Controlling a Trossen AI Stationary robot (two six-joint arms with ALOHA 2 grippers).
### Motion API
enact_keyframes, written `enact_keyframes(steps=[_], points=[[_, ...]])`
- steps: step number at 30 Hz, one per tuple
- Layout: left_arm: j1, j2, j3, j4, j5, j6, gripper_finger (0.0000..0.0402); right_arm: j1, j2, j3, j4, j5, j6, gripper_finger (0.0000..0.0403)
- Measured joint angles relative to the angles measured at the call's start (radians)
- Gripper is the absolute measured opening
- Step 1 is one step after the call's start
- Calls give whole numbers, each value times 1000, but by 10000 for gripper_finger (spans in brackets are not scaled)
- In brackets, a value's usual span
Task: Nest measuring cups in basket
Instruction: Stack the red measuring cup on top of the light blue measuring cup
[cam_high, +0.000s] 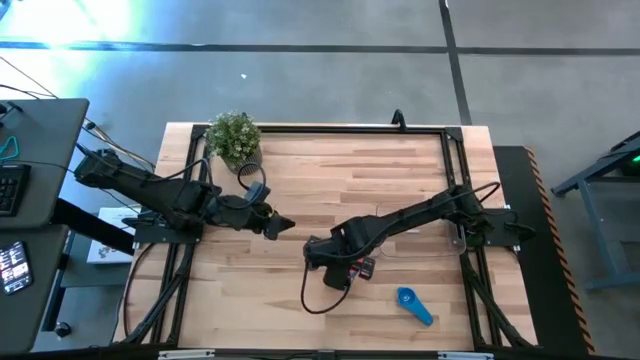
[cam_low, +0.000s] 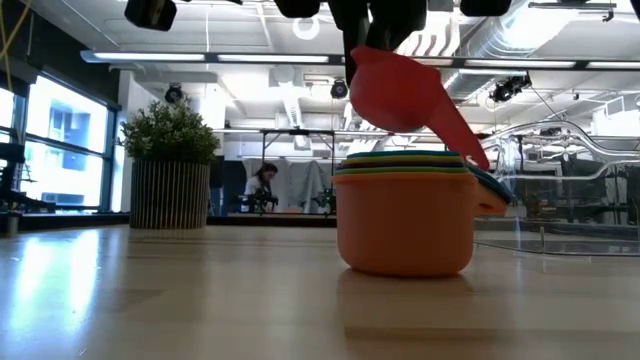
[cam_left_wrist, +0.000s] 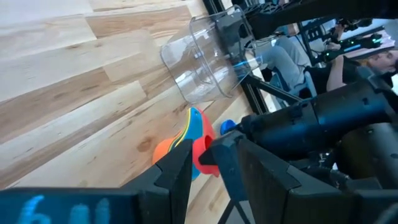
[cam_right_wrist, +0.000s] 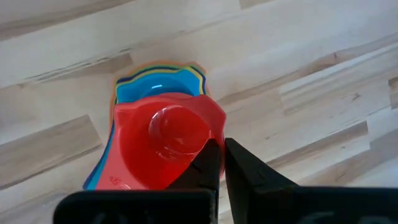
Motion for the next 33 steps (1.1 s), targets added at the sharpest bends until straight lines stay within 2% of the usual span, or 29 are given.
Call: enact_keyframes(steps=[10,21,23,33], points=[[0,0,0,-2,-4,0,122,6,2,0,2,-43,-2,0],[0,0,0,-2,-6,-7,122,6,40,0,-9,-43,4,0],[0,0,0,-4,-6,-7,122,10,49,0,-21,-14,5,0],[0,0,0,-11,-5,-6,122,10,50,0,-2,-41,2,0]])
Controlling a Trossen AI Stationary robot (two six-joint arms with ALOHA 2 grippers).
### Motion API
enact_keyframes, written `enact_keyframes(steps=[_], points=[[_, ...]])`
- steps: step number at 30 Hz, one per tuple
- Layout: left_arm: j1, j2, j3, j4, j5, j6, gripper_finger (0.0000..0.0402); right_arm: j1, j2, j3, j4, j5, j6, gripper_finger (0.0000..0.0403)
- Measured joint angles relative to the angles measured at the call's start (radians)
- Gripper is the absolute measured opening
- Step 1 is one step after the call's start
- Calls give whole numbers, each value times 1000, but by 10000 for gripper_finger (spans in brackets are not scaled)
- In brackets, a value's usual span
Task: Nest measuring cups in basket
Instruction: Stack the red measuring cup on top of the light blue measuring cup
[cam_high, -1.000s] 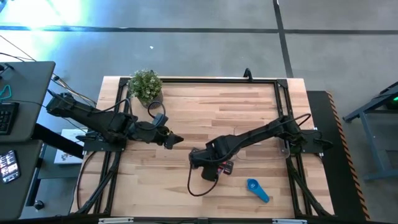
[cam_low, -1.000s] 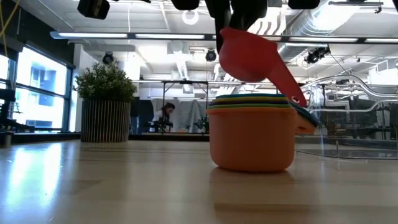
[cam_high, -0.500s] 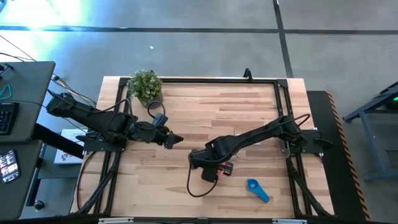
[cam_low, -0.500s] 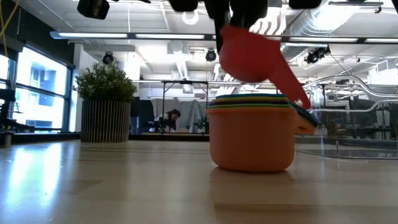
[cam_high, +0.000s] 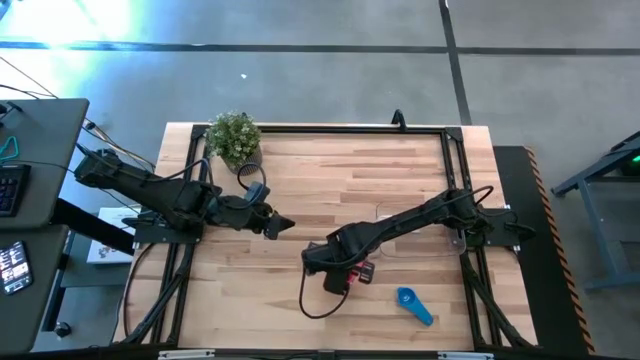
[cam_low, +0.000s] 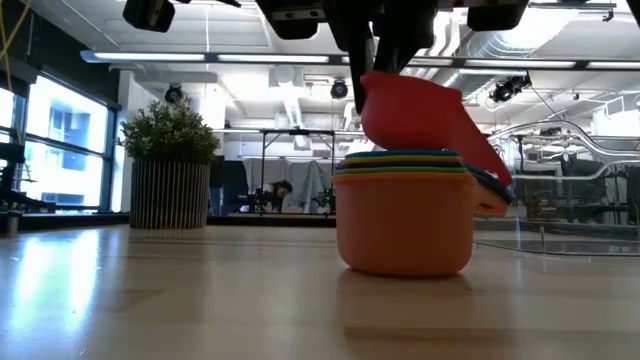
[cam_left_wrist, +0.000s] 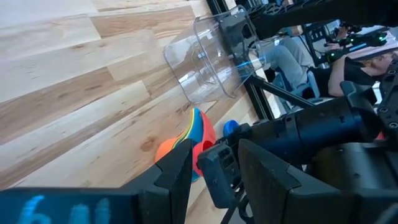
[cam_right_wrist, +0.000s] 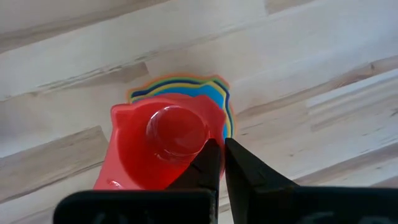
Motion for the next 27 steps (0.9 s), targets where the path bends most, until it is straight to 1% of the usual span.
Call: enact_keyframes(steps=[7,16,20,27], points=[[0,0,0,-1,0,0,122,0,0,0,16,-4,-5,2],[0,0,0,-13,0,8,122,0,0,0,21,7,-11,53],[0,0,0,-17,0,9,122,0,0,0,21,10,-15,63],[0,0,0,-17,1,27,122,-4,-37,0,22,82,27,62]])
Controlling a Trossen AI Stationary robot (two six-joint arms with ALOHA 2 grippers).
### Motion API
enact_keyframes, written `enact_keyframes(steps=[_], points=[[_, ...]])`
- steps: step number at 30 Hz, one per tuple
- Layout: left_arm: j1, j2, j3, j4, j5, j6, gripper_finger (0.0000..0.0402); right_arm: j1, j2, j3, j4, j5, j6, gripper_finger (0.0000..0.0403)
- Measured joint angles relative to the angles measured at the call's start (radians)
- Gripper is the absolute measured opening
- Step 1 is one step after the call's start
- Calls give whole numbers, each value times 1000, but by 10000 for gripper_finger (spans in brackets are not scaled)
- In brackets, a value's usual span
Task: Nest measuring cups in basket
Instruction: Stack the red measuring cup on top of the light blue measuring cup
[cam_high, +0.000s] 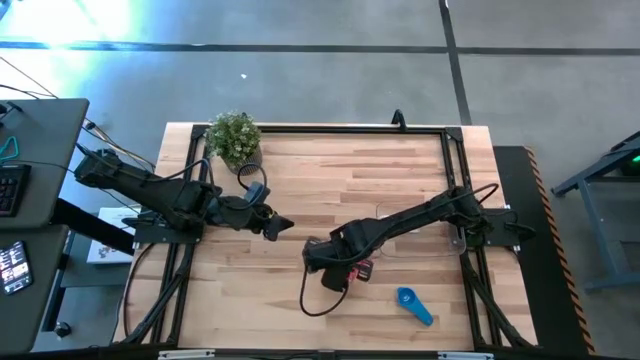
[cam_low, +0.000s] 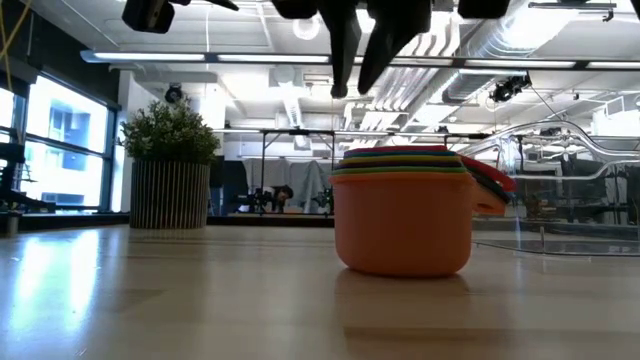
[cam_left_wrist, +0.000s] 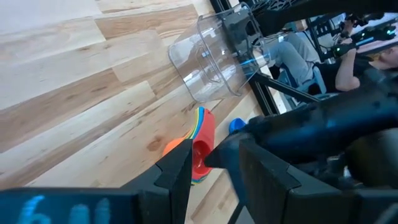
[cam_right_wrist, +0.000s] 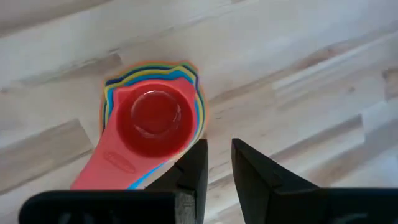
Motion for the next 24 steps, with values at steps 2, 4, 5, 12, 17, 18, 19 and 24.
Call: enact_keyframes(steps=[2,4,5,12,17,18,19,24], points=[[0,0,0,-1,0,8,122,-7,-12,0,1,1,55,62],[0,0,0,-2,0,9,122,-16,-24,0,-4,1,127,62],[0,0,0,-2,0,15,122,-20,-31,0,-4,2,170,62],[0,0,0,-6,9,97,122,-38,-68,0,-57,-2,532,62],[0,0,0,-9,15,161,122,-38,-72,0,-174,-48,756,62],[0,0,0,-9,20,177,122,-38,-72,0,-190,-55,792,62],[0,0,0,-9,29,191,122,-35,-72,0,-208,-59,827,62],[0,-12,0,-12,81,263,122,-15,-72,0,-259,-59,979,62]])
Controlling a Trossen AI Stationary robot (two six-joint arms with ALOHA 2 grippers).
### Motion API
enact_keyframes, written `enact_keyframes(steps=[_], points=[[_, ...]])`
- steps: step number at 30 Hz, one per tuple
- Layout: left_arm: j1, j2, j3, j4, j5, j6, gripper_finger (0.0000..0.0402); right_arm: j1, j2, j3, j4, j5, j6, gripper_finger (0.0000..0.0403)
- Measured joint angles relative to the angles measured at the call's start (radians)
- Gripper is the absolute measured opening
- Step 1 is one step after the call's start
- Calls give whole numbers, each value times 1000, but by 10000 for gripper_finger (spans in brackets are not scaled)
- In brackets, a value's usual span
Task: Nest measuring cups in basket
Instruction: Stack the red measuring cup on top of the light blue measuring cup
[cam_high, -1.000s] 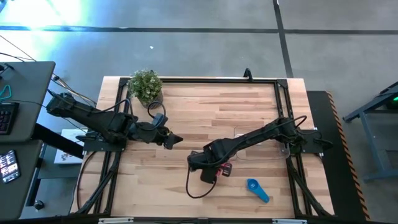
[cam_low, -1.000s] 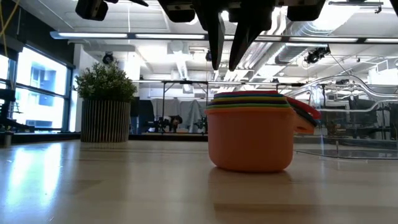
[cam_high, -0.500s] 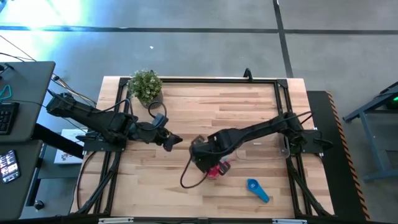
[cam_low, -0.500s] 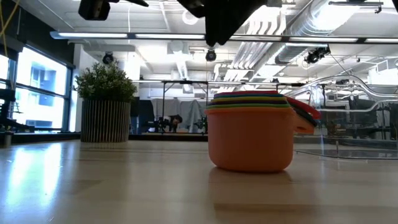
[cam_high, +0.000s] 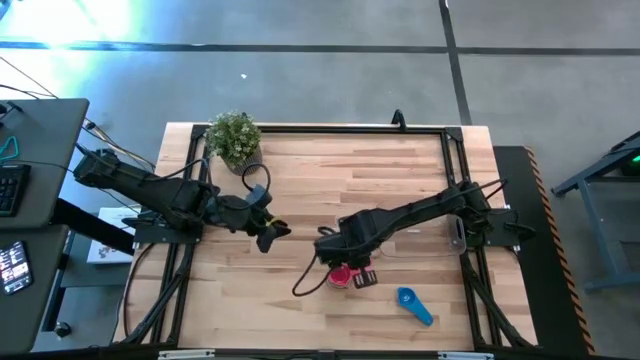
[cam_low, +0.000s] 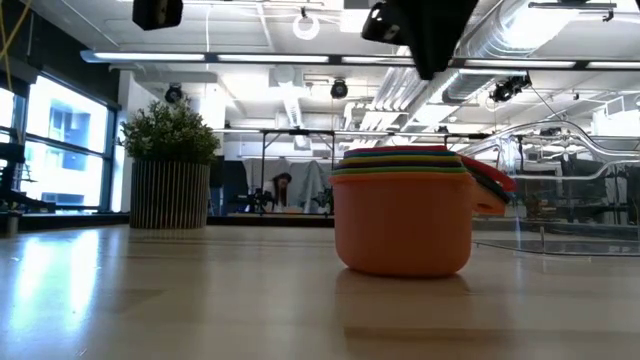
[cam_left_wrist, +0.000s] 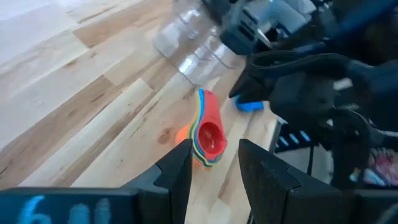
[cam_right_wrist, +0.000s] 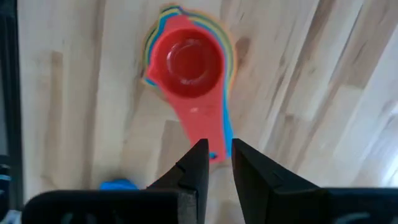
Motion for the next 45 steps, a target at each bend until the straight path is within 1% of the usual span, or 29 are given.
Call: enact_keyframes(steps=[5,7,11,16,23,28,39,45], points=[[0,-39,0,-4,25,74,122,41,0,0,-24,3,134,62],[0,-59,0,-6,29,108,122,61,0,0,-29,22,188,62],[0,-96,0,-23,29,163,122,101,0,0,-11,33,310,62],[0,-137,0,-52,29,207,122,150,0,0,14,95,446,62],[0,-171,1,-131,29,220,122,207,0,0,12,182,611,62],[0,-181,1,-177,29,221,122,248,0,0,-30,243,732,61],[0,-180,1,-207,29,217,122,331,0,-1,-175,286,915,61],[0,-180,1,-207,28,218,122,381,-7,-2,-176,288,1004,61]])
